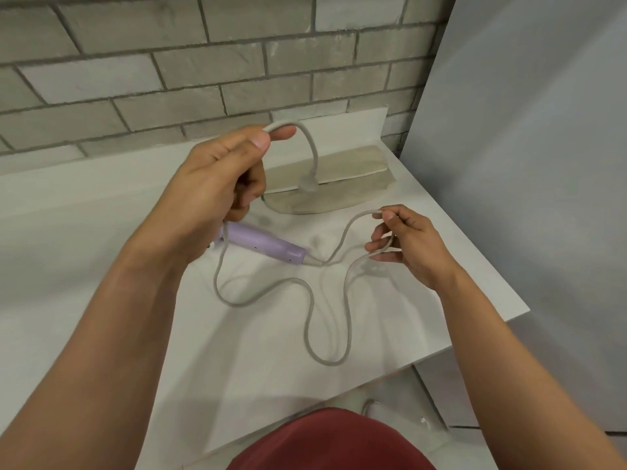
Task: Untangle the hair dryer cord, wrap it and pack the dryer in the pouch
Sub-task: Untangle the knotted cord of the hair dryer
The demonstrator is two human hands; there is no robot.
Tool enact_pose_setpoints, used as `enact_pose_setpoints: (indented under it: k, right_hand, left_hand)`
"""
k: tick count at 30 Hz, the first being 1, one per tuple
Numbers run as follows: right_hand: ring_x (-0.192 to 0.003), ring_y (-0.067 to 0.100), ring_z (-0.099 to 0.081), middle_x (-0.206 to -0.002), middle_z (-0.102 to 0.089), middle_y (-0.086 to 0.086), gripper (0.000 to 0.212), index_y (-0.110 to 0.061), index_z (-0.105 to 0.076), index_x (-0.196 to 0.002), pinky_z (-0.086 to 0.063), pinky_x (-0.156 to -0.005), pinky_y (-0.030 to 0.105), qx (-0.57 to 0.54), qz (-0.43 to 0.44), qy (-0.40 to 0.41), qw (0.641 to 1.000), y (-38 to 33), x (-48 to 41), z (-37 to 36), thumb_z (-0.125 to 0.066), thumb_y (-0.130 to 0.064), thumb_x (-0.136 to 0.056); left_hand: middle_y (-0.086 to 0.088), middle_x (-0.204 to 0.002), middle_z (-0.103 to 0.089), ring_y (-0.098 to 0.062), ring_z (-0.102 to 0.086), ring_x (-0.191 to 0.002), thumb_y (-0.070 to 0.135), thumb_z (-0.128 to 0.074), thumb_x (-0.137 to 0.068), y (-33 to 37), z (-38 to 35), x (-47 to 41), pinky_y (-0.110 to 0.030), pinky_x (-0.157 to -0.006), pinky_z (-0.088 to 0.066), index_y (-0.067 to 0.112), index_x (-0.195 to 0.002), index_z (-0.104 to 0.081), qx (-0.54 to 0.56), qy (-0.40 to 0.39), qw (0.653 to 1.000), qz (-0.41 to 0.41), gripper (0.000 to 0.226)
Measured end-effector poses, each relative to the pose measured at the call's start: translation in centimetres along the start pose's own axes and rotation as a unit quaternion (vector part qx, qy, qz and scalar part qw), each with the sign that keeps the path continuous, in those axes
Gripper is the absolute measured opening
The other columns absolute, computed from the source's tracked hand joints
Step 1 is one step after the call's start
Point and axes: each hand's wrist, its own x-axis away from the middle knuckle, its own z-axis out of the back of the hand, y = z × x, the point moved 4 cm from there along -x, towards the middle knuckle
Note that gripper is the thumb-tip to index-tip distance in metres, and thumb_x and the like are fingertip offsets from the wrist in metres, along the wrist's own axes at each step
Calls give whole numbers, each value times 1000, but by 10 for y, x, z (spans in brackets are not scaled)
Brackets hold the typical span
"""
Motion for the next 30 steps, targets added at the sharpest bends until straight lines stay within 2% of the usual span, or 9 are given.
enact_pose_setpoints:
  k: [3,7,12,16,18,21,25,27,30]
  right_hand:
    - [-89,24,-75,-91,-71,8,26,-17,-68,-111,-61,-87,48,63,-38,58,996,17,-10,23,-47,-33,-111]
    - [-91,22,-65,-99,-72,1,26,-24,-71,-106,-52,-88,39,206,-54,115,970,36,-18,45,-47,-32,-109]
    - [-130,44,-51,-145,-51,23,46,-4,-55,-145,-41,-108,45,440,-69,130,886,36,-21,48,-46,-2,-100]
    - [-87,16,-60,-108,-66,-11,39,-26,-72,-114,-53,-86,41,233,104,165,953,-32,4,17,-55,-1,-90]
    - [-73,15,-55,-89,-66,-10,34,-28,-77,-107,-48,-71,34,112,87,-47,989,-56,21,-15,-60,-2,-93]
    - [-75,18,-60,-110,-70,5,27,-17,-70,-127,-50,-68,29,68,58,-258,962,-73,43,-54,-66,-12,-100]
    - [-74,21,-68,-106,-72,15,20,1,-68,-103,-55,-69,33,65,98,-190,975,-82,39,-67,-59,-16,-106]
    - [-79,24,-73,-97,-72,5,24,7,-62,-103,-59,-73,36,62,97,-178,977,-85,37,-61,-56,-17,-108]
    - [-85,26,-76,-95,-74,3,23,3,-59,-103,-63,-80,39,17,104,-151,983,-94,33,-42,-52,-18,-110]
  left_hand:
    - [-16,-63,-37,-15,-20,-52,28,-41,-103,-5,-6,-2,-25,-46,-18,28,-119,-75,53,-26,998,37,37]
    - [-5,-61,-38,-16,-16,-54,25,-39,-105,-8,-21,-4,-28,-48,-15,24,-129,-70,76,-54,994,63,39]
    - [-5,-66,-47,-12,-28,-54,21,-40,-110,-8,-50,-3,-27,-49,-18,19,-138,-59,95,-85,986,110,34]
    - [-3,-93,-78,-6,-64,-68,19,-39,-111,-7,-67,-9,-28,-64,-48,16,-142,-52,54,-92,988,112,33]
    - [7,-117,-77,7,-70,-87,24,-41,-111,-10,-72,-15,-24,-69,-55,21,-143,-50,24,-88,990,111,33]
    - [18,-128,-70,10,-70,-96,29,-43,-111,-14,-80,-23,-27,-71,-60,24,-147,-45,-3,-99,989,109,37]
    - [13,-125,-71,-26,-73,-108,39,-45,-109,-25,-85,-33,-41,-72,-59,30,-143,-53,-49,-91,989,103,36]
    - [10,-116,-74,-21,-69,-114,52,-43,-106,-34,-77,-35,-42,-97,-56,31,-126,-67,-94,-78,989,86,37]
    - [18,-113,-74,1,-68,-107,67,-42,-99,-61,-58,-22,-34,-101,-54,31,-123,-69,-136,-110,979,102,52]
